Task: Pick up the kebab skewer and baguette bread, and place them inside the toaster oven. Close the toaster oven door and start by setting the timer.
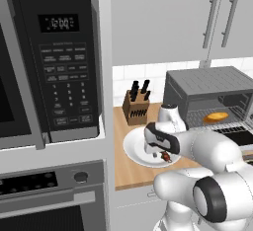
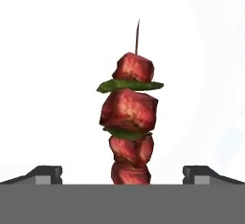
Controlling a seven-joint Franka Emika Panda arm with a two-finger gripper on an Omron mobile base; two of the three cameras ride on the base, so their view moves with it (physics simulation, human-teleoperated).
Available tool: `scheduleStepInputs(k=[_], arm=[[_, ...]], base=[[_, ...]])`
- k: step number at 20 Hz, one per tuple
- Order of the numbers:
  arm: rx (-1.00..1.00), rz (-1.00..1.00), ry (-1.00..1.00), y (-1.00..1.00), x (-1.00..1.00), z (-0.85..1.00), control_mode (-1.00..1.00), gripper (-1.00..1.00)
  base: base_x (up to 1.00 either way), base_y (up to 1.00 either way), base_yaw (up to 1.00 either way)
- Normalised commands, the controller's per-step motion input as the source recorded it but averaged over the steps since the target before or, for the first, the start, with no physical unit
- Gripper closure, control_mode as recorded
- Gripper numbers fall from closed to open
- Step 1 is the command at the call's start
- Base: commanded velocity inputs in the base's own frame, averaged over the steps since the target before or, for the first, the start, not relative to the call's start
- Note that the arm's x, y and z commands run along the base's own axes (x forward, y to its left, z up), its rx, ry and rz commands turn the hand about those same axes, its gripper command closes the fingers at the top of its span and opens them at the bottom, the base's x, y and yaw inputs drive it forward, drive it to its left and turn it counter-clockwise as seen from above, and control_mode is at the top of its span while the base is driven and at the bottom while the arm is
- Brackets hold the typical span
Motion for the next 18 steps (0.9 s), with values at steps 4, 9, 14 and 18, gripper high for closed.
scheduleStepInputs(k=[4,9,14,18], arm=[[0.0,0.0,0.0,0.0,0.18,-0.1,-1.0,-1.0],[0.0,0.0,0.0,0.0,0.02,-0.16,-1.0,-1.0],[0.0,0.0,0.0,0.0,0.0,-0.27,-1.0,1.0],[0.0,0.0,0.0,0.0,0.0,-0.16,-1.0,1.0]], base=[[0.0,0.0,0.0],[0.0,0.0,0.0],[0.0,0.0,0.0],[0.0,0.0,0.0]])
